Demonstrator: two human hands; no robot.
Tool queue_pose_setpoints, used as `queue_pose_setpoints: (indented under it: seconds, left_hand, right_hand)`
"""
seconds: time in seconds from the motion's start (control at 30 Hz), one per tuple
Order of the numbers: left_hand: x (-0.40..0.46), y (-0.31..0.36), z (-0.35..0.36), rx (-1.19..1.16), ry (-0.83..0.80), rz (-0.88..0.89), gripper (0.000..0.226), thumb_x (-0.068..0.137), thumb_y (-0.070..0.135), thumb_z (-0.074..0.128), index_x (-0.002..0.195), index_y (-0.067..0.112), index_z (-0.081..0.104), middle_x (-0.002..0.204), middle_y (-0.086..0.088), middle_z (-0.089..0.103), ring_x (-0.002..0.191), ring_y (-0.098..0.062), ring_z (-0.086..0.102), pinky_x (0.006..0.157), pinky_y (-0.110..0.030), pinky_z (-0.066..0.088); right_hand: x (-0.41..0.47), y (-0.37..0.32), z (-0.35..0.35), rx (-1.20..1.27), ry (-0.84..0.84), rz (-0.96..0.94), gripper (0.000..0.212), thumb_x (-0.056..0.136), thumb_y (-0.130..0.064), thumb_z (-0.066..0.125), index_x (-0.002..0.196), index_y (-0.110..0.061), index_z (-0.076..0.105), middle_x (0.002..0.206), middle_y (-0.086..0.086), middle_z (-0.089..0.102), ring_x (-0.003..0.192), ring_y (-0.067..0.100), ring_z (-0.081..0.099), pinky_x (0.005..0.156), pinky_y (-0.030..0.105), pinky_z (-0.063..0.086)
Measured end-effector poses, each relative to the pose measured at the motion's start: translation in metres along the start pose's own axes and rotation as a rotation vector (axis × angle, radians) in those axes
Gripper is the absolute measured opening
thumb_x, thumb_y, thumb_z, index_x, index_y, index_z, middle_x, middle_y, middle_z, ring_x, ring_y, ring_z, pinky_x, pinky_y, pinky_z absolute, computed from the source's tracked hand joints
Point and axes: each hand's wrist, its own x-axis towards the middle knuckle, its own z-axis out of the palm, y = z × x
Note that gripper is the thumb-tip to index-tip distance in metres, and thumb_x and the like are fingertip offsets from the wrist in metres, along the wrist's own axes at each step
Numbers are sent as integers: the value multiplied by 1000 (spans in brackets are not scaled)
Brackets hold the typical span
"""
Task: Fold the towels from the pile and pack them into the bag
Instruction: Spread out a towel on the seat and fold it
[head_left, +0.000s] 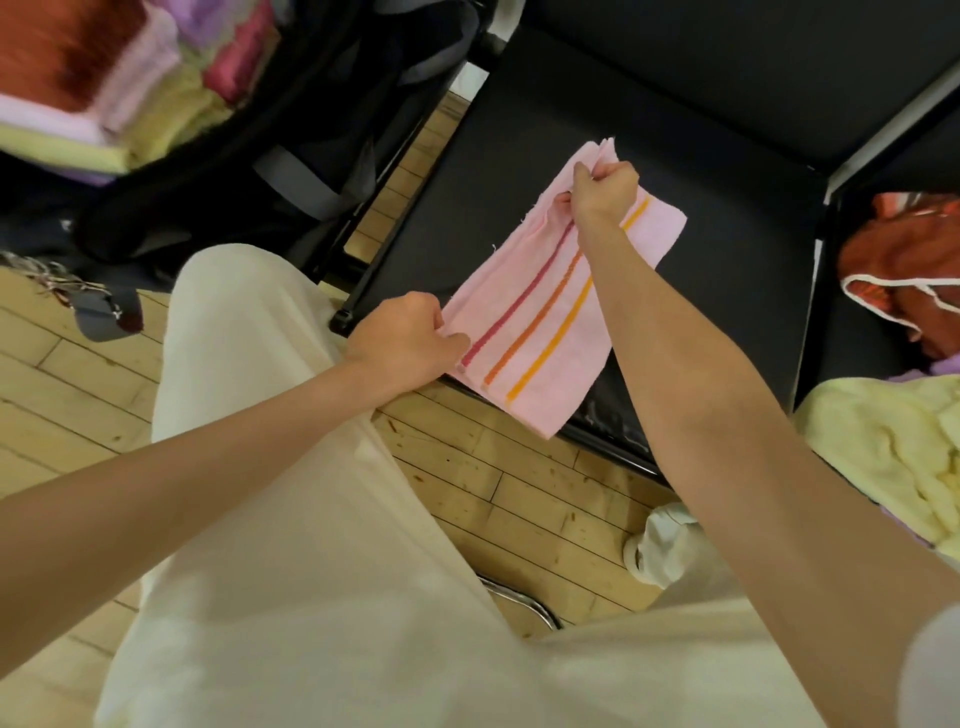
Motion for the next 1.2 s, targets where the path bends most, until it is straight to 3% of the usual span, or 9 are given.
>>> queue_pose_setpoints:
  seconds: [0.13,0.23,0.4,0.5,0.63,0.83,1.0,1.1,1.2]
  left_hand:
    - [-2,-6,4,300,97,42,23,89,35,58,86,14,50,75,1,55,70,-20,57,57,-30,43]
    - [-3,-9,5,414,170,127,25,88,28,62,100,9,51,98,-10,57,87,-25,57,69,-35,50]
    - [-2,-8,8,382,168,418,32,87,16,63,118,10,54,118,-8,52,108,-23,51,90,-37,49]
    - [-1,-6,11,412,55,618,22,89,15,59,110,11,61,110,-3,60,100,-20,56,87,-37,51]
    - [-3,-5,15,459,-76,651,24,90,16,55,112,11,61,112,-2,62,101,-19,59,88,-34,50]
    - [-10,-8,18,534,-147,638,48,76,9,59,124,10,53,123,-4,55,111,-23,54,90,-36,48]
    - [-14,-4,21,658,-64,675,45,76,32,69,115,15,54,112,0,55,99,-20,55,79,-36,50]
    - [-11,2,24,761,31,718,46,76,44,70,109,15,56,102,-1,58,90,-20,58,78,-35,49]
    - [-9,8,27,660,71,800,20,79,22,68,94,11,61,86,-3,62,75,-21,60,68,-31,45]
  right_hand:
    - [-20,1,-9,-43,-53,-2,31,96,-14,50,66,-18,42,93,5,64,82,21,67,79,27,55]
    - [-52,13,-25,-63,-132,-61,13,94,-11,52,83,-17,49,90,3,59,89,21,66,80,30,56]
    - [-127,46,-86,-248,-314,-502,5,89,-11,59,91,-13,55,94,1,58,80,8,55,71,16,48]
    - [-166,66,-125,-412,-439,-807,15,81,-20,67,86,-13,55,95,-3,53,81,11,53,67,24,46]
    - [-192,91,-145,-664,-499,-1031,41,65,-30,84,91,-11,58,112,7,56,96,19,49,77,29,44]
    - [-197,111,-137,-767,-380,-1126,46,52,-14,86,91,-8,63,113,17,60,105,24,40,83,33,48]
    - [-198,103,-142,-660,-443,-1002,18,85,-11,65,102,-7,60,109,11,63,98,29,59,85,37,51]
    - [-198,91,-161,-539,-575,-732,15,101,-25,42,105,-11,46,88,3,60,71,21,53,62,37,47]
    - [-197,86,-179,-478,-597,-637,11,102,-26,38,100,-15,36,66,3,50,53,19,44,49,34,35]
